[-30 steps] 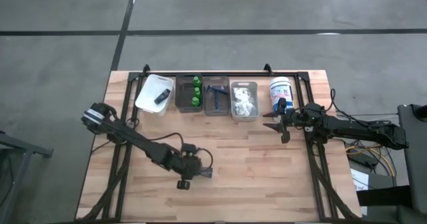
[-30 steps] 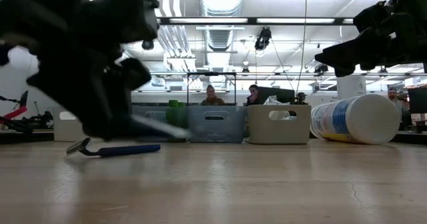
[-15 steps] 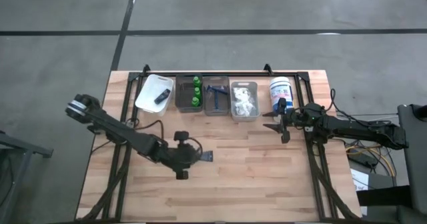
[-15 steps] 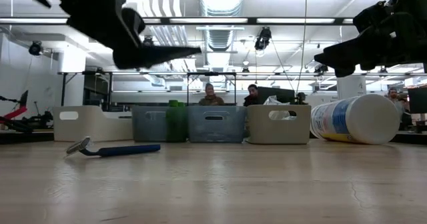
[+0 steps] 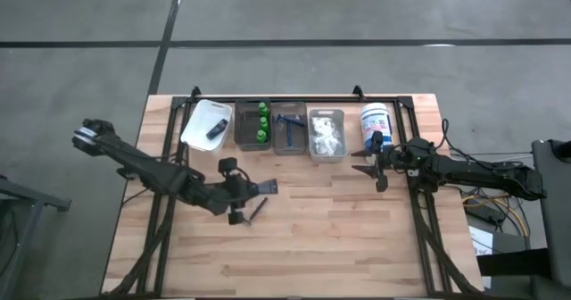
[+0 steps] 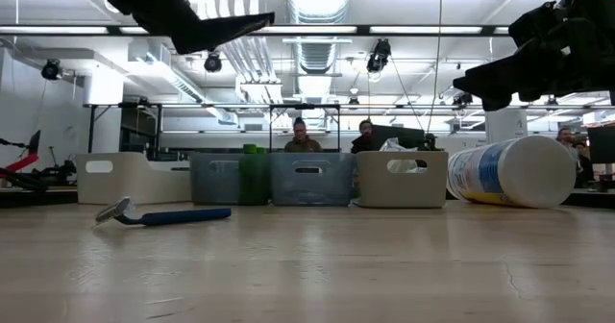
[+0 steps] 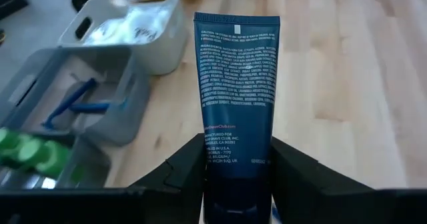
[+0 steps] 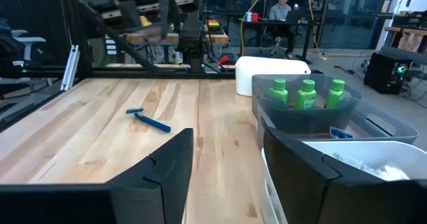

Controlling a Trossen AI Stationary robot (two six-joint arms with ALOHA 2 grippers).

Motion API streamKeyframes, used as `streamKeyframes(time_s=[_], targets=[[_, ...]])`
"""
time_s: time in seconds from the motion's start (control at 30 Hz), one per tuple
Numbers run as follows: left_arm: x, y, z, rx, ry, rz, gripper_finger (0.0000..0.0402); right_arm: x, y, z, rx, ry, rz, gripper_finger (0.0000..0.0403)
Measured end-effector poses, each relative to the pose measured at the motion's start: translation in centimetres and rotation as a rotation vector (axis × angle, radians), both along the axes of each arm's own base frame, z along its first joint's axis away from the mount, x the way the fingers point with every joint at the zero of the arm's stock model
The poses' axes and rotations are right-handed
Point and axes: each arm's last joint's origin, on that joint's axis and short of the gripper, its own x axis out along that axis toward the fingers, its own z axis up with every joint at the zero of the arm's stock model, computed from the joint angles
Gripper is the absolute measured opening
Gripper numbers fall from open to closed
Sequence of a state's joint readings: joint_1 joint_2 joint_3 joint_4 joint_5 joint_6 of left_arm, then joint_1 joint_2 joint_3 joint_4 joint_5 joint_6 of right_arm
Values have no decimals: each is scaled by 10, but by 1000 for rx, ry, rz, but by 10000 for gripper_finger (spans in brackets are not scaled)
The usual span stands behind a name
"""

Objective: Pick & Place Travel size toiletries
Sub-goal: Put the shaving cream into the white bin

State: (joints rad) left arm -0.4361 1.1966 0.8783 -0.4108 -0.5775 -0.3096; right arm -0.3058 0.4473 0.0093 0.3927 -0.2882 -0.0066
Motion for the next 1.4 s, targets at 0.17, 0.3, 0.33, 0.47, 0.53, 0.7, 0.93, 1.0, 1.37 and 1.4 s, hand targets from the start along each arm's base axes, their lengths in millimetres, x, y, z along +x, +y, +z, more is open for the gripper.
streamKeyframes(time_s=[0.17, 0.3, 0.33, 0.47, 0.53, 0.7, 0.93, 1.0, 1.37, 1.4], targets=[[-15, 16, -5, -6, -11, 40, 144, 0, 0, 0, 11, 0, 0, 161], [-28, 32, -4, -6, -39, 79, 144, 0, 0, 0, 3, 0, 0, 150], [-31, 36, -4, -7, -50, 93, 144, 0, 0, 0, 2, 0, 0, 147], [-47, 50, -2, -17, -98, 143, 145, 0, 0, 0, 7, 0, 0, 135], [-54, 58, -1, -3, -121, 177, 144, 0, 0, 0, 8, 0, 0, 128], [-70, 76, -5, 72, -157, 295, 144, 0, 0, 0, 2, 0, 0, 112], [-86, 108, -18, 176, -153, 575, 145, 0, 0, 0, 1, 0, 0, 88], [-89, 118, -24, 174, -137, 649, 145, 0, 0, 0, 0, 0, 0, 81], [-103, 162, -56, 38, -29, 875, 145, 0, 0, 0, 2, 0, 0, 48], [-103, 164, -57, 26, -25, 881, 145, 0, 0, 0, 7, 0, 0, 46]])
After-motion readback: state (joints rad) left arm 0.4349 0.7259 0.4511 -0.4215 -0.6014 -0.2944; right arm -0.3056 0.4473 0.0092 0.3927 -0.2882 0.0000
